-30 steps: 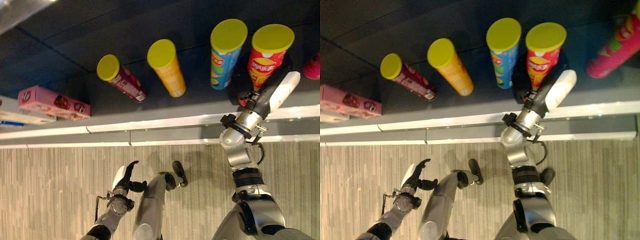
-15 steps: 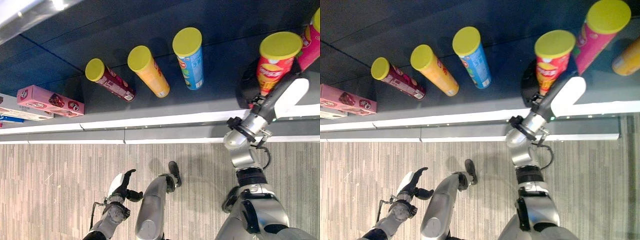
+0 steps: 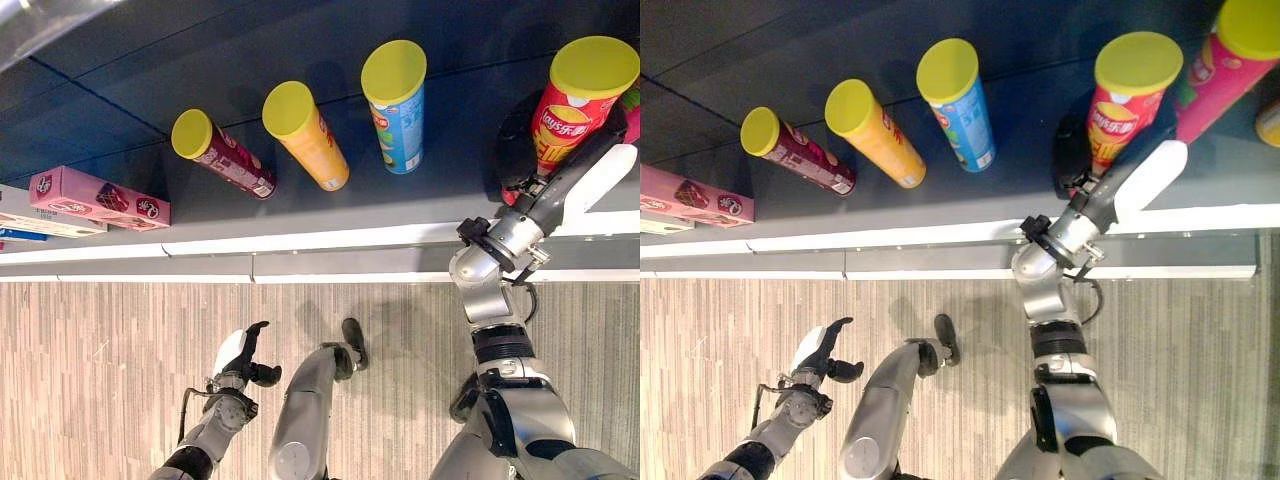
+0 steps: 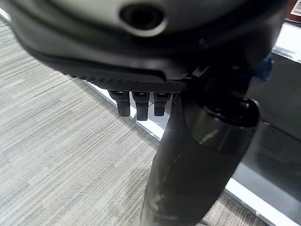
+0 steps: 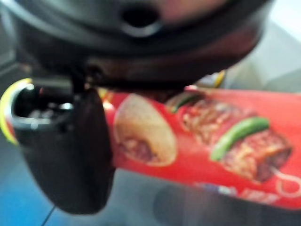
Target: Put the goods on the table back onto the shelves and tidy them up.
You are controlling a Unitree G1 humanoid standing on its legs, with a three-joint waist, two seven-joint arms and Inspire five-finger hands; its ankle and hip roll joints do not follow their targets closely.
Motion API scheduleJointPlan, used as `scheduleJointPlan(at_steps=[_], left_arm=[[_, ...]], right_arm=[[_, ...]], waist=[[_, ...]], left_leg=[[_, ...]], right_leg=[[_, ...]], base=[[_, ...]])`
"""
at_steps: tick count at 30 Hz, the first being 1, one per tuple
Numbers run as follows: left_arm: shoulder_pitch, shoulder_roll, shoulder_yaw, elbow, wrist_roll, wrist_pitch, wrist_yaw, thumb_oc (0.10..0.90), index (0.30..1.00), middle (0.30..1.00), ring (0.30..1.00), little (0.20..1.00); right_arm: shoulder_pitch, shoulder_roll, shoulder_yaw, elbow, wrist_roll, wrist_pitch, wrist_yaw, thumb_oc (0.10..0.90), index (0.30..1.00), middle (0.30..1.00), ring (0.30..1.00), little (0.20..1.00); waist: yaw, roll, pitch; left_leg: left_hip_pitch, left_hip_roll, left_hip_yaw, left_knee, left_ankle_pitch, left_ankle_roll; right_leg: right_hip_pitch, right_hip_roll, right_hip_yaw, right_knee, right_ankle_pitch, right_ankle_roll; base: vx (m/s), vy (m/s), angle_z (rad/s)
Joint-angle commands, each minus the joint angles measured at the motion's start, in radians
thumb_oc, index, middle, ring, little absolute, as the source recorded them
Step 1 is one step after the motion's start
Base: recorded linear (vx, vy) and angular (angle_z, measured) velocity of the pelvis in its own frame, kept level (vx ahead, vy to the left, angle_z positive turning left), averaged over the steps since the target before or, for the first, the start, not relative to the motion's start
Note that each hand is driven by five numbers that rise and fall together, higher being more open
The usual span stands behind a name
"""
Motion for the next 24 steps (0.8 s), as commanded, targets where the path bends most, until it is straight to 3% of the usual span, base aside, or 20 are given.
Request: scheduleJointPlan(at_steps=[1, 13, 14, 15, 16, 24], left_arm=[[-0.024, 0.065, 0.009, -0.006, 0.024, -0.001, 0.075, 0.800, 0.900, 0.900, 0.900, 0.900], [-0.054, 0.073, -0.014, -0.031, 0.048, -0.011, 0.083, 0.800, 0.900, 0.900, 0.900, 0.900], [-0.053, 0.074, -0.012, -0.032, 0.050, -0.011, 0.083, 0.800, 0.900, 0.900, 0.900, 0.900], [-0.052, 0.074, -0.010, -0.032, 0.051, -0.010, 0.084, 0.800, 0.900, 0.900, 0.900, 0.900], [-0.052, 0.075, -0.006, -0.031, 0.053, -0.010, 0.085, 0.800, 0.900, 0.900, 0.900, 0.900], [-0.049, 0.090, 0.005, -0.029, 0.081, -0.007, 0.098, 0.800, 0.900, 0.900, 0.900, 0.900]], right_arm=[[-0.057, -0.029, 0.014, -0.052, -0.014, -0.043, 0.025, 0.400, 0.300, 0.300, 0.300, 0.300], [-0.107, -0.073, 0.004, 0.033, 0.031, -0.045, 0.005, 0.400, 0.300, 0.300, 0.300, 0.300], [-0.104, -0.073, 0.003, 0.032, 0.032, -0.046, 0.007, 0.431, 0.347, 0.347, 0.347, 0.347], [-0.100, -0.074, 0.004, 0.032, 0.034, -0.045, 0.010, 0.557, 0.535, 0.535, 0.535, 0.535], [-0.095, -0.074, 0.010, 0.035, 0.034, -0.041, 0.016, 0.800, 0.900, 0.900, 0.900, 0.900], [-0.067, -0.056, 0.019, -0.001, 0.012, -0.047, 0.039, 0.800, 0.900, 0.900, 0.900, 0.900]], waist=[[0.017, 0.085, 0.056], [0.028, 0.071, 0.056], [0.028, 0.072, 0.056], [0.027, 0.072, 0.056], [0.027, 0.072, 0.056], [0.021, 0.069, 0.056]], left_leg=[[-0.016, -0.016, -0.019, 0.009, -0.058, -0.037], [-0.029, -0.003, -0.021, 0.047, -0.076, -0.037], [-0.030, -0.002, -0.021, 0.050, -0.077, -0.037], [-0.034, -0.002, -0.021, 0.055, -0.078, -0.037], [-0.035, 0.000, -0.021, 0.058, -0.079, -0.037], [-0.038, 0.005, -0.023, 0.062, -0.083, -0.036]], right_leg=[[0.186, -0.004, -0.011, -0.041, 0.061, -0.055], [0.200, 0.001, -0.022, -0.051, 0.070, -0.057], [0.197, 0.000, -0.021, -0.046, 0.069, -0.057], [0.193, -0.001, -0.020, -0.041, 0.068, -0.057], [0.189, -0.003, -0.020, -0.038, 0.068, -0.057], [0.175, -0.002, -0.011, -0.027, 0.060, -0.058]], base=[[0.02, -0.001, -0.07], [0.01, 0.000, 0.01], [0.00, 0.000, 0.00], [0.00, 0.000, 0.00], [0.00, 0.000, 0.00], [0.00, 0.000, 0.00]])
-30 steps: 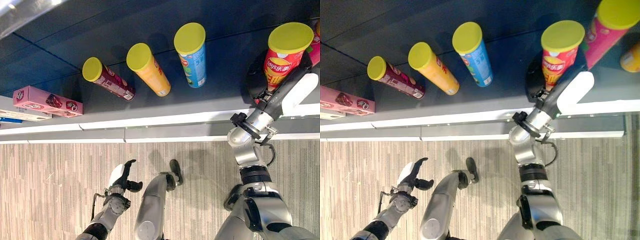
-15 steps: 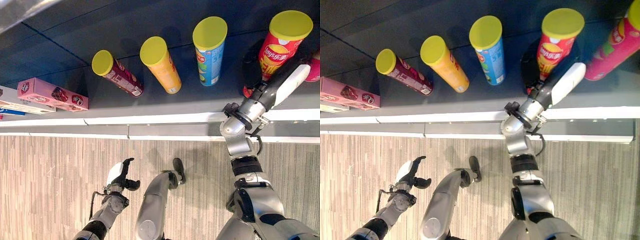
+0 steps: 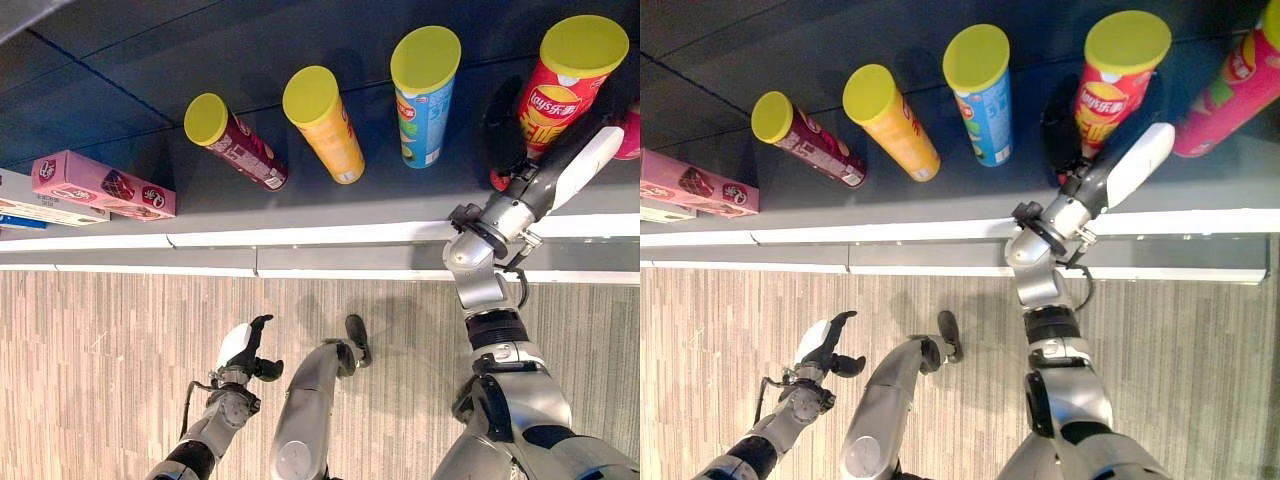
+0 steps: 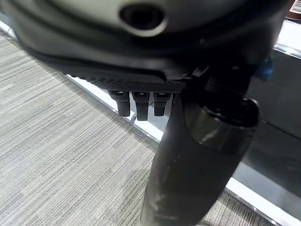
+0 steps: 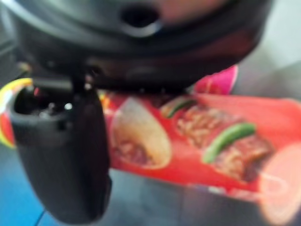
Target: Put the goods on the table back onto the shelves and tidy them up.
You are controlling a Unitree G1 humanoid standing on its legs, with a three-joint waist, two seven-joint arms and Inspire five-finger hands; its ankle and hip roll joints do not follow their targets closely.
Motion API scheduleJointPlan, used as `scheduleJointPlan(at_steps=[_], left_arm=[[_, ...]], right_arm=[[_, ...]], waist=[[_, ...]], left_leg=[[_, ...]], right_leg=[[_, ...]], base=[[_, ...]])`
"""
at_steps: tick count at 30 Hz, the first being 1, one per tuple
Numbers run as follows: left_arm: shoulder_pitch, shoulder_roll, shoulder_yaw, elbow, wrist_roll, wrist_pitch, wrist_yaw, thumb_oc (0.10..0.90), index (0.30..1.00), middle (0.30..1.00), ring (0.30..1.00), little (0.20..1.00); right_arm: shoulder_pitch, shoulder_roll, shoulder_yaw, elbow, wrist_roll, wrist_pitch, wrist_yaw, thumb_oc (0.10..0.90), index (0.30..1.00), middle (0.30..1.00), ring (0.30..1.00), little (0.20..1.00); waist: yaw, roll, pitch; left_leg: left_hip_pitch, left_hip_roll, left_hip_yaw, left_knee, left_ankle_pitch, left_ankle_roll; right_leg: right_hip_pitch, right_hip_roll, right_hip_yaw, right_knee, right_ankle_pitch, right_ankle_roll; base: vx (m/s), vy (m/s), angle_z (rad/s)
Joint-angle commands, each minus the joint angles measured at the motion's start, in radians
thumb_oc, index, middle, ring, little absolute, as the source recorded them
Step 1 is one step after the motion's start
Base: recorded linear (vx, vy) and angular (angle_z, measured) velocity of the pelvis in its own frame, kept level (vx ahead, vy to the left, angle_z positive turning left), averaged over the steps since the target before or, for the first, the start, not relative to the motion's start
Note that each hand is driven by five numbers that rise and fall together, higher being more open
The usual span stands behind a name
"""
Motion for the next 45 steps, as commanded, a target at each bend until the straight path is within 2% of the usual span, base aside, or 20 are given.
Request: scheduleJointPlan(at_steps=[1, 7, 16, 26, 31, 33, 41, 43, 45], left_arm=[[-0.028, 0.090, 0.033, -0.017, 0.028, -0.004, 0.068, 0.800, 0.900, 0.900, 0.900, 0.900], [-0.044, 0.087, 0.013, -0.018, 0.035, -0.002, 0.074, 0.800, 0.900, 0.900, 0.900, 0.900], [-0.052, 0.072, -0.005, -0.019, 0.040, -0.002, 0.075, 0.800, 0.900, 0.900, 0.900, 0.900], [-0.041, 0.037, 0.018, 0.045, 0.028, 0.004, 0.085, 0.800, 0.900, 0.900, 0.900, 0.900], [-0.040, 0.032, 0.022, 0.055, 0.027, 0.004, 0.086, 0.800, 0.900, 0.900, 0.900, 0.900], [-0.046, 0.018, 0.026, 0.076, 0.031, 0.008, 0.089, 0.800, 0.900, 0.900, 0.900, 0.900], [-0.050, 0.004, 0.005, 0.120, 0.045, 0.025, 0.095, 0.800, 0.900, 0.900, 0.900, 0.900], [-0.044, -0.003, 0.012, 0.140, 0.041, 0.032, 0.098, 0.800, 0.900, 0.900, 0.900, 0.900], [-0.034, -0.019, 0.024, 0.162, 0.036, 0.035, 0.098, 0.800, 0.900, 0.900, 0.900, 0.900]], right_arm=[[-0.010, -0.040, -0.002, -0.091, -0.025, -0.045, 0.023, 0.800, 0.900, 0.900, 0.900, 0.900], [0.010, -0.038, -0.006, -0.144, -0.048, -0.040, 0.025, 0.800, 0.900, 0.900, 0.900, 0.900], [0.007, -0.046, 0.011, -0.135, -0.087, -0.034, 0.022, 0.800, 0.900, 0.900, 0.900, 0.900], [0.072, -0.034, 0.012, -0.139, -0.112, -0.049, 0.022, 0.800, 0.900, 0.900, 0.900, 0.900], [0.091, -0.031, 0.014, -0.132, -0.111, -0.051, 0.022, 0.800, 0.900, 0.900, 0.900, 0.900], [0.132, -0.019, 0.011, -0.120, -0.111, -0.063, 0.013, 0.800, 0.900, 0.900, 0.900, 0.900], [0.164, 0.009, 0.035, -0.108, -0.092, -0.079, 0.032, 0.800, 0.900, 0.900, 0.900, 0.900], [0.173, 0.021, 0.048, -0.099, -0.084, -0.086, 0.046, 0.800, 0.900, 0.900, 0.900, 0.900], [0.205, 0.032, 0.061, -0.082, -0.077, -0.096, 0.054, 0.800, 0.900, 0.900, 0.900, 0.900]], waist=[[-0.001, 0.068, 0.056], [-0.007, 0.067, 0.056], [-0.008, 0.076, 0.056], [-0.011, 0.050, 0.056], [-0.012, 0.045, 0.056], [-0.012, 0.031, 0.056], [-0.013, 0.022, 0.056], [-0.011, 0.026, 0.056], [-0.009, 0.019, 0.056]], left_leg=[[-0.013, 0.004, -0.027, 0.040, -0.068, -0.058], [-0.001, 0.009, -0.018, 0.032, -0.058, -0.062], [0.031, 0.002, -0.019, -0.018, -0.029, -0.066], [0.126, -0.017, -0.022, -0.146, 0.026, -0.079], [0.141, -0.017, -0.026, -0.160, 0.036, -0.082], [0.168, -0.014, -0.034, -0.193, 0.062, -0.090], [0.237, -0.011, -0.031, -0.304, 0.133, -0.112], [0.270, -0.009, -0.016, -0.370, 0.183, -0.108], [0.329, -0.011, -0.021, -0.422, 0.193, -0.123]], right_leg=[[0.177, -0.002, -0.002, -0.002, 0.032, -0.060], [0.184, 0.002, -0.002, -0.003, 0.019, -0.062], [0.204, 0.011, -0.011, -0.022, 0.020, -0.059], [0.300, 0.046, -0.042, -0.116, 0.029, -0.049], [0.317, 0.053, -0.047, -0.129, 0.029, -0.051], [0.342, 0.073, -0.050, -0.150, 0.017, -0.054], [0.393, 0.107, -0.068, -0.197, 0.008, -0.057], [0.410, 0.123, -0.093, -0.222, 0.024, -0.060], [0.454, 0.133, -0.095, -0.236, 0.012, -0.050]], base=[[0.00, 0.000, 0.00], [-0.03, -0.005, 0.00], [-0.05, -0.002, -0.01], [-0.03, -0.003, -0.04], [-0.01, -0.005, 0.00], [-0.05, -0.047, 0.01], [-0.03, -0.016, 0.03], [-0.10, 0.033, -0.01], [0.03, -0.006, -0.02]])
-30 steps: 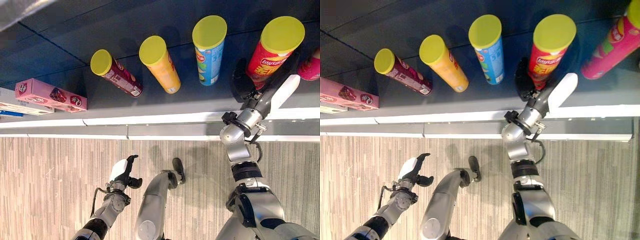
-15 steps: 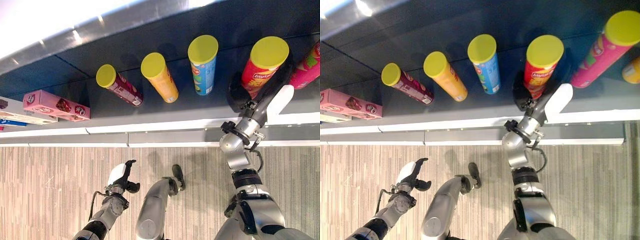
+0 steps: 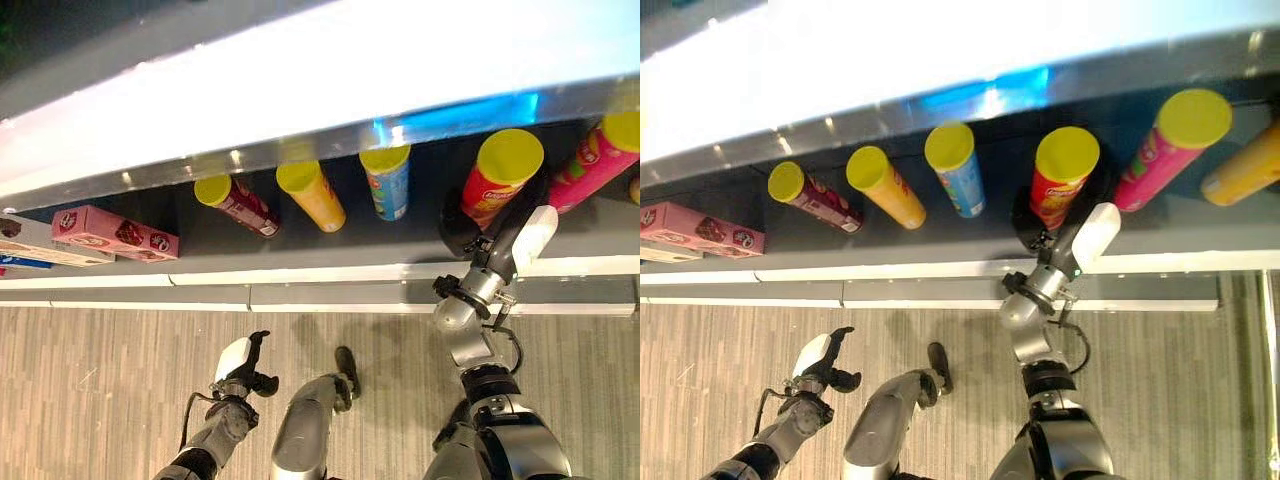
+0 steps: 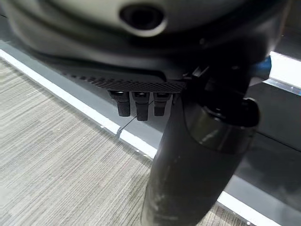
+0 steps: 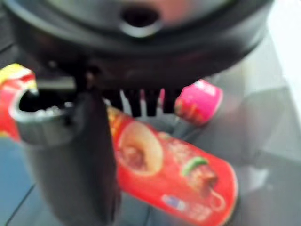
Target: Put the goods on the table back onto the shelves and tidy them up.
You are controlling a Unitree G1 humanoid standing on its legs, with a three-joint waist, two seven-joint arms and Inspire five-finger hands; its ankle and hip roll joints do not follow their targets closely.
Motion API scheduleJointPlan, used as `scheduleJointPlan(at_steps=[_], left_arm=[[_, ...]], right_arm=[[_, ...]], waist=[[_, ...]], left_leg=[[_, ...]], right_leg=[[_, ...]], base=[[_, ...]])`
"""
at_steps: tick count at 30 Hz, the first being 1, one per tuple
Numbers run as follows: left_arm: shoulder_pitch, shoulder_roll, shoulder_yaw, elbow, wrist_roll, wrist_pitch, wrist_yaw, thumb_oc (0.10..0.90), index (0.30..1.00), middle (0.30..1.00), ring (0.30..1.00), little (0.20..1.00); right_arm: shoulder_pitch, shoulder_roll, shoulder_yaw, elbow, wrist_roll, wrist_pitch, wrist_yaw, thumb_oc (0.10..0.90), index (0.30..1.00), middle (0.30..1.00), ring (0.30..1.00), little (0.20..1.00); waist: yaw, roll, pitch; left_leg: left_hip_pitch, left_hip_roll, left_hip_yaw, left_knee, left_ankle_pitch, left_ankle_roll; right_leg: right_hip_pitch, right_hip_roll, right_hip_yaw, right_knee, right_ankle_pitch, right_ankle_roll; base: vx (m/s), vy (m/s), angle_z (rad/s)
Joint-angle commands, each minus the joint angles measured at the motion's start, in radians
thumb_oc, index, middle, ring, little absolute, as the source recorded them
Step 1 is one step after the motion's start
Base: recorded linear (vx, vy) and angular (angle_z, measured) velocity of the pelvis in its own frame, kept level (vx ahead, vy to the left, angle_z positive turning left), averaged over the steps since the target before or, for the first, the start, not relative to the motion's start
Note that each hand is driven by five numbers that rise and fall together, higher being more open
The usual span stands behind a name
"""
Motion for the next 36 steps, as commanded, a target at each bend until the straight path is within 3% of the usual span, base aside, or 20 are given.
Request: scheduleJointPlan(at_steps=[1, 2, 9, 18, 27, 30, 36], left_arm=[[-0.045, 0.010, 0.030, 0.041, 0.000, 0.011, 0.059, 0.800, 0.900, 0.900, 0.900, 0.900], [-0.040, 0.007, 0.040, 0.050, -0.001, 0.012, 0.059, 0.800, 0.900, 0.900, 0.900, 0.900], [-0.026, -0.015, 0.059, 0.088, 0.006, 0.021, 0.057, 0.800, 0.900, 0.900, 0.900, 0.900], [0.010, -0.042, 0.073, 0.109, -0.006, 0.031, 0.045, 0.800, 0.900, 0.900, 0.900, 0.900], [0.041, -0.053, 0.070, 0.122, 0.003, 0.035, 0.039, 0.800, 0.900, 0.900, 0.900, 0.900], [0.070, -0.060, 0.075, 0.137, 0.005, 0.042, 0.033, 0.800, 0.900, 0.900, 0.900, 0.900], [0.090, -0.073, 0.065, 0.154, 0.009, 0.048, 0.025, 0.800, 0.900, 0.900, 0.900, 0.900]], right_arm=[[-0.065, -0.014, -0.008, -0.083, -0.029, -0.109, -0.006, 0.800, 0.900, 0.900, 0.900, 0.900], [-0.043, -0.002, 0.000, -0.089, -0.018, -0.117, 0.006, 0.800, 0.900, 0.900, 0.900, 0.900], [0.045, 0.031, 0.037, -0.127, 0.012, -0.132, 0.065, 0.800, 0.900, 0.900, 0.900, 0.900], [0.104, 0.018, 0.038, -0.120, 0.020, -0.125, 0.071, 0.800, 0.900, 0.900, 0.900, 0.900], [0.154, 0.041, 0.064, -0.165, 0.042, -0.131, 0.130, 0.800, 0.900, 0.900, 0.900, 0.900], [0.163, 0.045, 0.070, -0.173, 0.044, -0.126, 0.149, 0.800, 0.900, 0.900, 0.900, 0.900], [0.155, 0.021, 0.066, -0.179, 0.022, -0.108, 0.139, 0.800, 0.900, 0.900, 0.900, 0.900]], waist=[[0.024, 0.037, 0.042], [0.026, 0.038, 0.042], [0.014, 0.013, 0.038], [0.017, -0.034, -0.046], [0.007, -0.061, -0.105], [0.004, -0.088, -0.162], [-0.006, -0.116, -0.227]], left_leg=[[0.002, -0.025, -0.032, -0.223, 0.142, -0.067], [0.019, -0.017, -0.016, -0.234, 0.166, -0.061], [0.144, -0.002, -0.029, -0.257, 0.185, -0.064], [0.206, -0.009, -0.025, -0.293, 0.189, -0.069], [0.258, -0.022, -0.018, -0.344, 0.201, -0.072], [0.290, -0.030, -0.012, -0.388, 0.209, -0.074], [0.333, -0.046, -0.006, -0.453, 0.224, -0.076]], right_leg=[[0.061, 0.024, 0.013, 0.078, -0.102, -0.054], [0.078, 0.031, -0.010, 0.069, -0.092, -0.060], [0.207, 0.060, -0.039, 0.063, -0.115, -0.071], [0.293, 0.080, -0.067, -0.008, -0.102, -0.062], [0.351, 0.092, -0.093, -0.059, -0.084, -0.053], [0.388, 0.105, -0.104, -0.106, -0.071, -0.045], [0.442, 0.120, -0.121, -0.173, -0.048, -0.035]], base=[[0.00, 0.000, -0.13], [-0.05, 0.005, 0.02], [0.02, -0.021, -0.03], [0.04, 0.008, 0.10], [0.03, 0.015, 0.02], [0.07, 0.023, -0.01], [0.04, 0.019, 0.04]])
